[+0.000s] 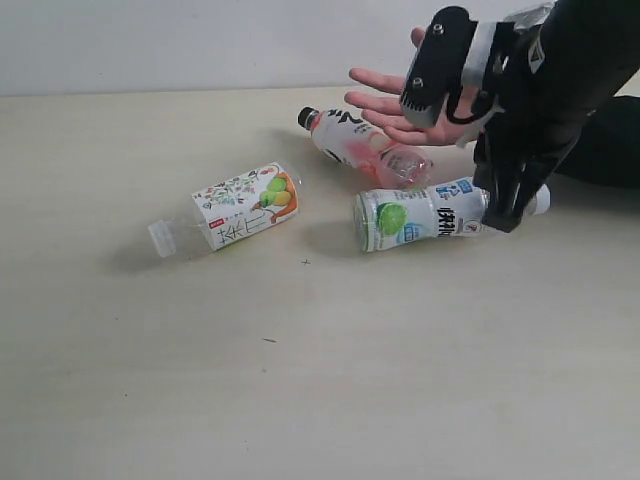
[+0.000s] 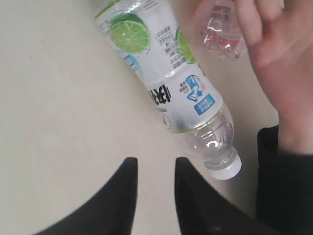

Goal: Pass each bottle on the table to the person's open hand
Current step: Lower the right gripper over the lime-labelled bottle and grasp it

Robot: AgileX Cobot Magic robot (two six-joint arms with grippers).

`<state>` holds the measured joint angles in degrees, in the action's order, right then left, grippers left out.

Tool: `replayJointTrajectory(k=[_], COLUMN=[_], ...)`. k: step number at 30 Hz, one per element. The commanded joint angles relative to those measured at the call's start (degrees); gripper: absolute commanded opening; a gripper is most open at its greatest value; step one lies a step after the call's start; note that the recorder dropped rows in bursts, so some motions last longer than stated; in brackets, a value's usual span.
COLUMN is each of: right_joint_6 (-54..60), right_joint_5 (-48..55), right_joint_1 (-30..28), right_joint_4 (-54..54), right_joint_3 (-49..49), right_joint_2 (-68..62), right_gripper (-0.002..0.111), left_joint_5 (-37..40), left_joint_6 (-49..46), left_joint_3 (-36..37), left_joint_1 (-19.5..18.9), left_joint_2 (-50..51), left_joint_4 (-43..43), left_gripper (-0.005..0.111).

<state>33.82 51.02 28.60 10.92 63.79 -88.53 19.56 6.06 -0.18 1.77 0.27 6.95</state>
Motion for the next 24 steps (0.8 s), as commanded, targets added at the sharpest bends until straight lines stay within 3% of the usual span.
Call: replayJointTrajectory(k=[1,5,13,24], right_joint_6=[7.43,11.16,16.10,20.65], right_joint_5=[-0.47,-1.87,-6.49,-14.76], right_joint_1=[0.03,0.03,0.03,0.03], right_joint_4=[0.70,0.85,2.06,3.22], right_joint_3=[0.58,0.58,0.58,0.58], right_joint_2=[-1.73,-3.59,-7.87,-13.21], right_gripper=[0.053,0.065,0.074,0.076], left_joint_5=[-0.42,-0.42,-0.42,-0.42], left_joint_6=[0.23,0.23,0.23,0.23], left_joint_3=[0.18,0.18,0.18,0.18], left_joint_1=[-0.14,-0.14,-0.14,-0.14], left_joint_2=[-0.27,-0.27,-0.27,-0.27], left_joint_4=[0.28,0.28,0.28,0.28], left_gripper=[0.003,0.003,0.003,0.003])
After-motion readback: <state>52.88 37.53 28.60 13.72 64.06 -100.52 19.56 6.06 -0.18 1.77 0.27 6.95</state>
